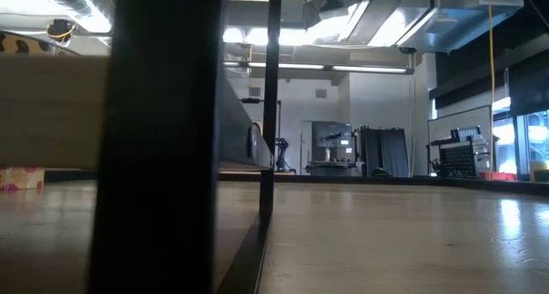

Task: Pick and place cans onto a shelf
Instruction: Put the canned tuna on the shelf

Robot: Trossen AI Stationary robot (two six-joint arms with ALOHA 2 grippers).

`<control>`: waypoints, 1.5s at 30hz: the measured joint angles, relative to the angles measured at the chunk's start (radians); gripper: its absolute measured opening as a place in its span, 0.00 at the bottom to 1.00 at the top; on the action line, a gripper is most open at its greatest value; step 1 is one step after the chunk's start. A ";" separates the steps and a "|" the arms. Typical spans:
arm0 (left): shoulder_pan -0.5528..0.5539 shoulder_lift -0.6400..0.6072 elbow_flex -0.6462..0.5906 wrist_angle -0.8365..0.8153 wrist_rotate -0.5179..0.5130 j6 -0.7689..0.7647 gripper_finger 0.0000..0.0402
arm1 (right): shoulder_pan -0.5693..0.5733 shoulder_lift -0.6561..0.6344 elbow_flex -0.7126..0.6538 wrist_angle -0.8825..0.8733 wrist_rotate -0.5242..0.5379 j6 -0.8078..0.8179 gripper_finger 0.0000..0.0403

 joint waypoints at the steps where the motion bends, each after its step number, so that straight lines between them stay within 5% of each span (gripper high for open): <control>1: -0.002 -0.006 0.000 -0.003 -0.023 -0.028 0.14 | 0.000 0.004 0.000 0.005 0.000 0.031 0.01; 23: -0.010 -0.020 0.000 -0.140 -0.067 -0.364 0.14 | 0.101 0.123 0.000 0.126 -0.023 0.229 0.01; 45: -0.019 -0.020 0.000 -0.139 -0.064 -0.467 0.14 | 0.205 -0.082 0.015 -0.183 0.361 0.303 0.01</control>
